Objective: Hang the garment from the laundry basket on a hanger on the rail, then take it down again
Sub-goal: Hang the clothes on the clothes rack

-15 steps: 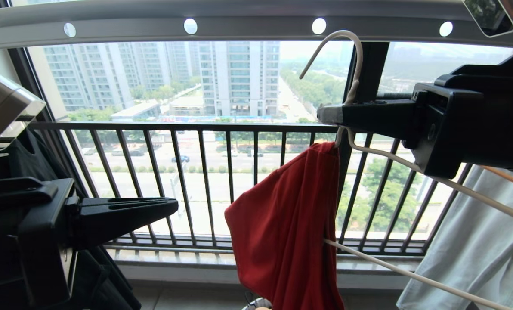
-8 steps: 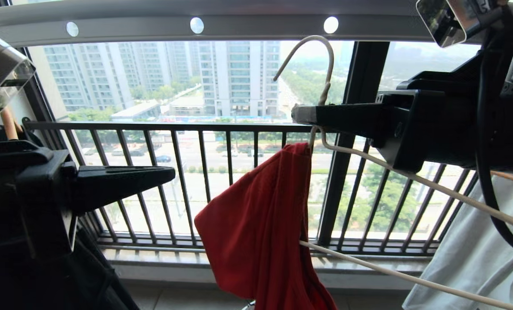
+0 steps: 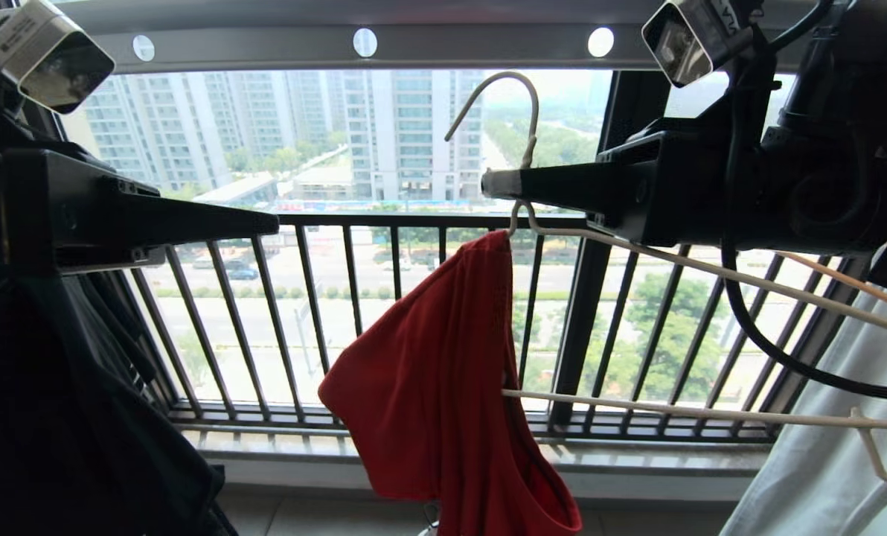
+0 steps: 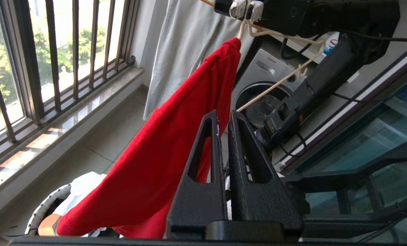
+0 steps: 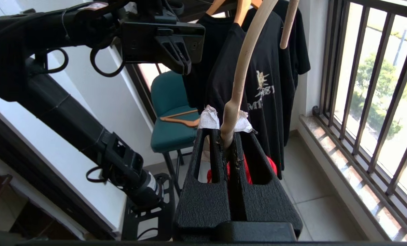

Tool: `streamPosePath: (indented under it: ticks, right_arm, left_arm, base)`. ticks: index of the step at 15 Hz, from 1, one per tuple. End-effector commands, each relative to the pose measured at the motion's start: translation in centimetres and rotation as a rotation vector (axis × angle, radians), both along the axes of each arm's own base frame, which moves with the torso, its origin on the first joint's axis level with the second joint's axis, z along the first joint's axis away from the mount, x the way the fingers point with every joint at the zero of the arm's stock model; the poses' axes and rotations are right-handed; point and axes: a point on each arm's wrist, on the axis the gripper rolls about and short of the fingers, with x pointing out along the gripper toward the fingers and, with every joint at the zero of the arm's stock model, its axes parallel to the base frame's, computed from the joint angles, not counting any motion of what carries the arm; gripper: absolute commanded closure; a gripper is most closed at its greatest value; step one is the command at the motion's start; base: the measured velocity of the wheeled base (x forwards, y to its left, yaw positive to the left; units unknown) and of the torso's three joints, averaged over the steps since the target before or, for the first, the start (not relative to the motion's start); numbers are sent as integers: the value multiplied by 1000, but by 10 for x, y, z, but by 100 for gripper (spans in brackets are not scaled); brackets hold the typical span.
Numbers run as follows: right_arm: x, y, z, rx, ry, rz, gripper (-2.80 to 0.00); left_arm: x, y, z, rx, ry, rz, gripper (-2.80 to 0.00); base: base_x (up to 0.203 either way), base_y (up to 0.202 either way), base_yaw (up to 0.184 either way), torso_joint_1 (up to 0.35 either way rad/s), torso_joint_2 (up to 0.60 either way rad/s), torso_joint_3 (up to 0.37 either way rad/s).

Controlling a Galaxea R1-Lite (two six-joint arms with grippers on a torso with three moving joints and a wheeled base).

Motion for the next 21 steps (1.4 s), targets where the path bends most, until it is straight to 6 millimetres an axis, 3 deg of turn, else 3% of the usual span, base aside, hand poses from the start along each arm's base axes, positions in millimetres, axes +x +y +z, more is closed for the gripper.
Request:
streamPosePath:
  ticks: [1, 7, 10, 16, 21]
  right_arm:
    - [14, 9, -3, -1, 27, 28, 0]
    - [16, 21, 4, 19, 68, 104, 0]
    - [17, 25, 2, 16, 73, 113, 0]
    - [16, 25, 2, 16, 75, 116, 0]
    - [15, 27, 2, 16, 75, 123, 0]
  left_arm:
    - [27, 4, -18, -1, 31, -53, -280]
    - [52, 1, -28, 9, -33, -64, -280]
    - [65, -14, -40, 6, -55, -116, -280]
    - [43, -36, -66, 17, 5, -214, -280]
    - [46, -52, -75, 27, 4, -274, -280]
  base:
    - [0, 0, 0, 0, 0, 0]
    - [0, 0, 0, 0, 0, 0]
    - [0, 0, 0, 0, 0, 0]
    - [0, 0, 0, 0, 0, 0]
    - [0, 0, 0, 0, 0, 0]
